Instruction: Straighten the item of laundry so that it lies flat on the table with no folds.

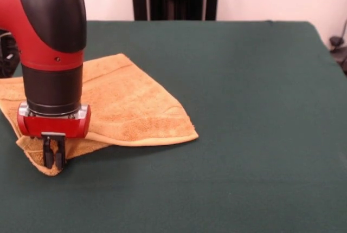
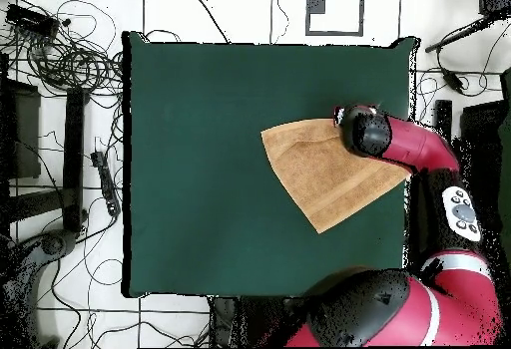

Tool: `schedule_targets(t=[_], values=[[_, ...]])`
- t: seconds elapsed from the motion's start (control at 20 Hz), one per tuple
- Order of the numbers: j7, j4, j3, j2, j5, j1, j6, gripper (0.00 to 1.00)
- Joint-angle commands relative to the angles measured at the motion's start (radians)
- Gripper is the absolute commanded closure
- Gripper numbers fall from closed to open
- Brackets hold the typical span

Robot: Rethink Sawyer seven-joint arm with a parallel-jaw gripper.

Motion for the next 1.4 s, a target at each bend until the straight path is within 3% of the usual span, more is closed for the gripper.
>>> schedule_targets(t=[0.05, 0.45, 1.25, 1.4], values=[[0.234, 0.078, -0.035, 0.15, 0.032, 0.105, 0.047, 1.0], [0.28, 0.049, -0.109, 0.175, 0.087, 0.153, 0.039, 1.0], [0.15, -0.062, -0.114, 0.237, 0.172, 0.15, 0.166, 1.0], [0.14, -0.021, -0.123, 0.174, 0.176, 0.159, 0.214, 1.0]])
